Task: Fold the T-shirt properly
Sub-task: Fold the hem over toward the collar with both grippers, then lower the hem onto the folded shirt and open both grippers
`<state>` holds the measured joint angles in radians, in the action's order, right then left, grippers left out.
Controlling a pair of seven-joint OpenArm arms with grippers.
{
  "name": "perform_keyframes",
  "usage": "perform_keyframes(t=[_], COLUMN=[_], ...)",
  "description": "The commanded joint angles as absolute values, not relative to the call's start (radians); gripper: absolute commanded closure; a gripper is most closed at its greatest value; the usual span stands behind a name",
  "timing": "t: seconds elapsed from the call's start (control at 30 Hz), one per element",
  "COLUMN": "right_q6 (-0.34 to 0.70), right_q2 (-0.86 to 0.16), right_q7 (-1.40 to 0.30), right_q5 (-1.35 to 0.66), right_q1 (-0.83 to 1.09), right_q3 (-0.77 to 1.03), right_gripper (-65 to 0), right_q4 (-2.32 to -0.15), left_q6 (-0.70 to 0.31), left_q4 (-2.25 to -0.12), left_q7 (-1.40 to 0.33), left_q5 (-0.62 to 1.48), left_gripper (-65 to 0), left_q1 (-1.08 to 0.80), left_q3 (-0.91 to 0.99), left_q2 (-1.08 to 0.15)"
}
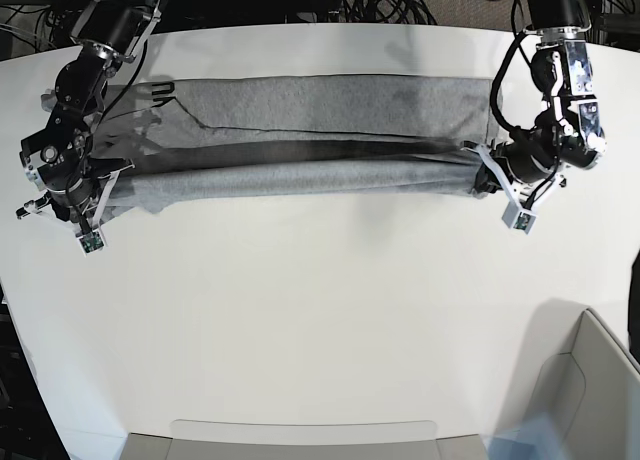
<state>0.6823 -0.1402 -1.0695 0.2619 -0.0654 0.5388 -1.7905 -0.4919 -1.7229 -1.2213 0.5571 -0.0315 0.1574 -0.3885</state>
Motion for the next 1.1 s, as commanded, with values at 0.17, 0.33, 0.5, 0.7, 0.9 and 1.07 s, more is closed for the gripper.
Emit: perform_keyframes(t=[0.17,0.33,0.5,0.7,0.9,1.07], right_q6=[0.698,0.698,0.698,0.698,0.698,0.698], right_q2=[-0.130,-0.097,-0.094,-0.088,-0.088,-0.087], right_q7=[-1.069,-1.069,-1.066,-1.067,-1.066,-1.066], right_q5=[0.282,0.282,0.257,0.237,0.237,0.237], right_q1=[0.021,0.097,0.125,0.154,0.174,0.174], right_q3=[0.545,0.552,0.611,0.638,0.639,0.639], right_gripper=[0.0,0.0,0.0,-8.1,-23.8,-25.0], right_q4=[-1.913,-1.952,-1.954,-1.957,-1.956,-1.956], left_q6=[-0.487,-0.490,-0.489,-0.487,-0.487,-0.487], left_q4=[-1.756,-1.787,-1.834,-1.837,-1.903,-1.905], left_q7=[-1.242,-1.241,-1.241,-1.241,-1.194,-1.185], left_q5=[0.544,0.544,0.544,0.544,0.545,0.545], left_gripper=[0.0,0.0,0.0,-8.6,-25.6,-26.9], left_q1=[-0.084,-0.134,-0.182,-0.200,-0.246,-0.249], left_q3=[0.174,0.176,0.176,0.176,0.177,0.179], left_q2=[-0.409,-0.409,-0.409,-0.407,-0.401,-0.401])
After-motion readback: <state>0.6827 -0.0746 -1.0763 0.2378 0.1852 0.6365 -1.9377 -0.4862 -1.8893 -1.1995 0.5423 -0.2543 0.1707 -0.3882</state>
